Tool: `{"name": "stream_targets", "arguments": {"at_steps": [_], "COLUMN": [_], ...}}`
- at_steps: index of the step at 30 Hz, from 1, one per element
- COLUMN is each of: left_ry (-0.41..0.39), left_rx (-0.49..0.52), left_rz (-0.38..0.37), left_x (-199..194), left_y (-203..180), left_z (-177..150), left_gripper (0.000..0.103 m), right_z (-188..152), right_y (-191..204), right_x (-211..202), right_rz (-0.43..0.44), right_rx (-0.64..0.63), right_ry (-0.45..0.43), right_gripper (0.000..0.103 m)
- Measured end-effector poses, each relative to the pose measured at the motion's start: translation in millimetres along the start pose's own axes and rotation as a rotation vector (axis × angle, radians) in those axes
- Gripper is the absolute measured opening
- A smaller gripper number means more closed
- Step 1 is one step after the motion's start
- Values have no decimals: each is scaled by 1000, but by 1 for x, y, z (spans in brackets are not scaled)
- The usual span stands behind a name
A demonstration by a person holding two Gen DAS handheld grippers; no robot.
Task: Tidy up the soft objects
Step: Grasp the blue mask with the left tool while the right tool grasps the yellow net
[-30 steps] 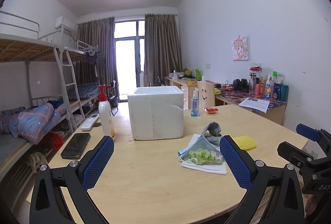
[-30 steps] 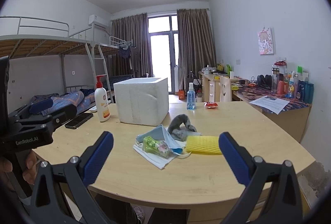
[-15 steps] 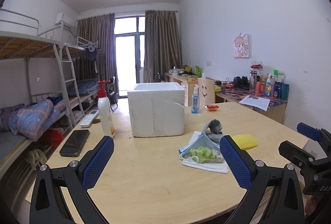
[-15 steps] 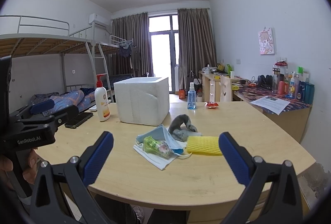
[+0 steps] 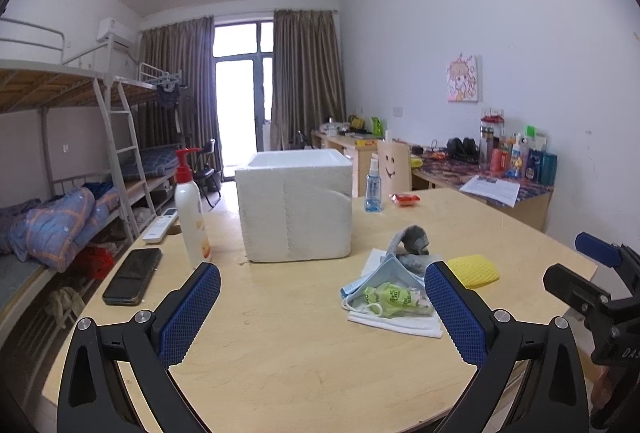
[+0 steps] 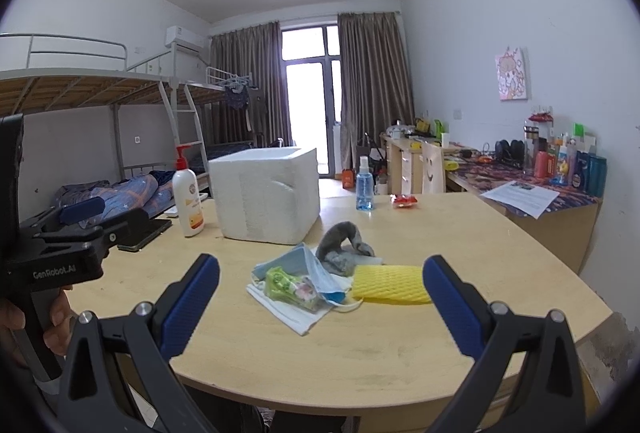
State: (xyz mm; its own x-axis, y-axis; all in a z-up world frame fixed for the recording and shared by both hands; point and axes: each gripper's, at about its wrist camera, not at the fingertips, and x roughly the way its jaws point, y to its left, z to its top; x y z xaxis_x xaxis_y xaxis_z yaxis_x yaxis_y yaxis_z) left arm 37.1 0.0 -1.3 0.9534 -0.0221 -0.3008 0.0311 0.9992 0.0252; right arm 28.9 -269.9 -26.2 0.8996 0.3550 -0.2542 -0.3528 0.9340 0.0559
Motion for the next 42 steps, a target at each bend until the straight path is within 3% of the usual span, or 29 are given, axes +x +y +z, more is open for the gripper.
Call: {"name": "stream_targets", "arguments": {"at_steps": [15,19,35,38,40,42], "left_ry": [124,179,351,364,395,420], "left_rx": [41,40,198,234,250,254], "left_rz": [-76,-127,-267,-268,-270,-302], "left_x": [70,92,173,181,189,196], "left_y": [-6,-6,-35,-39,-41,-42], "left_z": [5,8,3,1,-1,-2], "left_gripper": [102,102,102,95,83,80], "right_z": [-9,-11,-15,-16,-16,-15], "right_y": [-24,-32,-67,-70,-72,-73], "right_x": [54,67,104,109,112,114], "right_rz": [6,-9,-46,-54,-49,-40], "right_rx": [28,36,77,79,83,84], "right_ry": [129,166,256,270,278,282], "right_gripper": [103,103,103,103,103,103]}}
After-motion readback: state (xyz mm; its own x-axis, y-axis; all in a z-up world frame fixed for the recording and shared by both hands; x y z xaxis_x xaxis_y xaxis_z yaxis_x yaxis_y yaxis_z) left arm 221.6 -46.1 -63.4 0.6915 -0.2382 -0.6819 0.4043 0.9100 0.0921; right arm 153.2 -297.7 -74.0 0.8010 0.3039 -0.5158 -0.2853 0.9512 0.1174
